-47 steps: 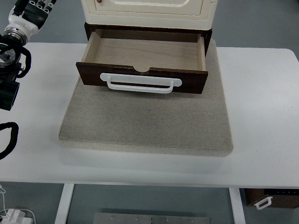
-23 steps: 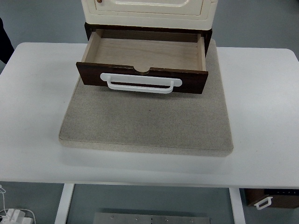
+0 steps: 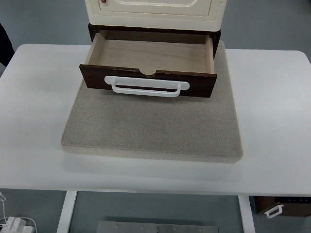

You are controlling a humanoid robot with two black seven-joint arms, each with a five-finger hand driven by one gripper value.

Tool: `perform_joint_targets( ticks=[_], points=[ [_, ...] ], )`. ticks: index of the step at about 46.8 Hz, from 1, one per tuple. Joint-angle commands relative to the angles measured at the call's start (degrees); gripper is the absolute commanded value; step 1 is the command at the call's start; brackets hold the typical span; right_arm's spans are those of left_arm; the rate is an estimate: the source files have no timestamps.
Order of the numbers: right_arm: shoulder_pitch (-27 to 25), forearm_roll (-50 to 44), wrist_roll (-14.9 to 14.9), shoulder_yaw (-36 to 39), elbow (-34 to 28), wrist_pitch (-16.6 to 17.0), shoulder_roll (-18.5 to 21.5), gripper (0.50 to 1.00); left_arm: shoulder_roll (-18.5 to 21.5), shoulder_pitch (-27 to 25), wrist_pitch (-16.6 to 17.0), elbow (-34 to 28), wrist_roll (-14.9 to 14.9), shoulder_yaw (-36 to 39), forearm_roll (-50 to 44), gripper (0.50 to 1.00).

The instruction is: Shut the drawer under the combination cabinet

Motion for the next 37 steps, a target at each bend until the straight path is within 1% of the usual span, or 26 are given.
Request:
perform_joint_targets(
  ticks=[1,5,10,27,37],
  points=[
    [-0.01,0.0,0.0,0.0,0.0,-0.02,0.0,0.952,0.84,-1.13,-0.01,-1.53,-0.01,2.25,-0.03,1.0],
    [-0.01,0.0,0.0,0.0,0.0,-0.02,0.0,0.952,1.98,-1.23,0.08,-4.86,-0.1,4.89,-0.03,1.0],
    [-0.01,0.0,0.0,0.0,0.0,-0.02,0.0,0.952,3.3,-0.96,0.43,-9.87,-0.1,5.42,-0.03,1.0],
    [-0.01,0.0,0.0,0.0,0.0,-0.02,0.0,0.952,3.56,-1.23,0.16,-23.5,-0.1,8.59,0.06,1.0],
    [-0.01,0.0,0.0,0.0,0.0,-0.02,0.0,0.952,3.39,-1.58,0.16,-32.9,-0.1,14.03,0.15,1.0]
  ],
)
